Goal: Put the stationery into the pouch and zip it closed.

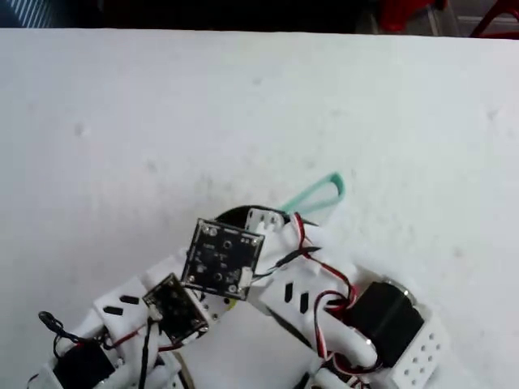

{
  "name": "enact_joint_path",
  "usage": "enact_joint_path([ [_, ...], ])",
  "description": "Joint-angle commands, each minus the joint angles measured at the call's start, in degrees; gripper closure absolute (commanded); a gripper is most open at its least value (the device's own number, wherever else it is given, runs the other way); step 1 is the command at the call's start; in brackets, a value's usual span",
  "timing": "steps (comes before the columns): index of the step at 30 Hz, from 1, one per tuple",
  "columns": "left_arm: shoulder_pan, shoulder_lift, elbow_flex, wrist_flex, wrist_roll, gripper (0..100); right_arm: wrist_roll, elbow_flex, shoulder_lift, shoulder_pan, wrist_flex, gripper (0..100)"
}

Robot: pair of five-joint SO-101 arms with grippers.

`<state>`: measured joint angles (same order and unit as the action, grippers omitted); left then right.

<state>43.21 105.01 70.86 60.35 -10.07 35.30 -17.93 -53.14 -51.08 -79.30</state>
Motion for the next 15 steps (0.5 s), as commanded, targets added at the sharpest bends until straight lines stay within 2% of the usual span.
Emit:
enact_joint_path([
  [1, -1.0, -0.5, 0.4, -0.4, -0.3, 98, 0.0, 0.6, 0.2, 2.2, 1.9, 98.4],
  [7, -1.0, -0.5, 0.3, -0.8, -0.3, 96, -0.6, 0.4, 0.2, 6.3, 6.5, 98.0],
  [11, -1.9, -0.5, 0.4, -2.1, 0.5, 85, -6.1, 0.2, 0.2, 6.6, 10.3, 98.0],
  [15, -7.9, -0.5, 0.4, -4.7, 9.7, 82, -8.5, -3.0, 0.2, 6.6, 15.2, 98.1],
])
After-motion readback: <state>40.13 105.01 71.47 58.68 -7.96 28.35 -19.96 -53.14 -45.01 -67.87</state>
